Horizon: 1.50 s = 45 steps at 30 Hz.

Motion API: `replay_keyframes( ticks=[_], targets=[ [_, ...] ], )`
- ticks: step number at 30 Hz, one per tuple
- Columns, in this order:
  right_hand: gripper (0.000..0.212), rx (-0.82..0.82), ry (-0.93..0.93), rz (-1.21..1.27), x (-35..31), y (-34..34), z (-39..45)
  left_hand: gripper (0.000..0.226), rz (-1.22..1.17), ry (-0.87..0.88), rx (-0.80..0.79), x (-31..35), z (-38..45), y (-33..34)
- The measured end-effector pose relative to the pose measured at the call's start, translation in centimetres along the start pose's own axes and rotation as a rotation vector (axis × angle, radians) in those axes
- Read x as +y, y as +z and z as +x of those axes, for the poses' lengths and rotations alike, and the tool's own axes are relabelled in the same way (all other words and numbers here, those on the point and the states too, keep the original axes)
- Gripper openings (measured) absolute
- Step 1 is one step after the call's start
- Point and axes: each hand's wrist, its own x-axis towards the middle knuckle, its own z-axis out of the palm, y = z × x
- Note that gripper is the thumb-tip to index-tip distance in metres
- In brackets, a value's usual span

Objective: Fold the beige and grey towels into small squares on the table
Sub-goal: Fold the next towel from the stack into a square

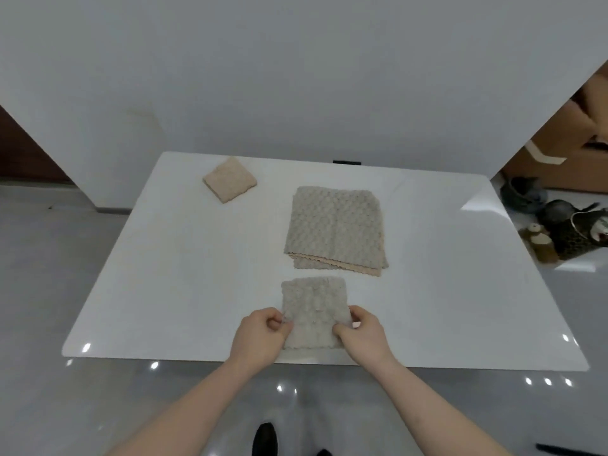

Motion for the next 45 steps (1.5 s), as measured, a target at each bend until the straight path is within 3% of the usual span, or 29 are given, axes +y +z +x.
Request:
replay_keyframes(
  ticks=[13, 28, 35, 45],
  targets=[
    [0.020, 0.075, -0.027, 0.062, -2.2, -8.4, -1.2, 0.027, 0.069, 0.112, -0.018, 8.7, -1.0, -0.5],
    [0.027, -0.007, -0.180, -0.059, 2.8, -28.4, 5.8, 0.027, 0.000, 0.042, 0.134, 22.3, -2.0, 15.7],
    [0.029, -0.073, -0.222, -0.121, 2.4, -32.1, 8.6, 0.022, -0.019, -0.018, 0.164, 25.3, -2.1, 18.9],
    [0.024, -0.012, -0.233, -0.203, 2.4, -37.5, 13.5, 0.029, 0.019, -0.012, 0.125, 30.3, 2.1, 22.8]
  ],
)
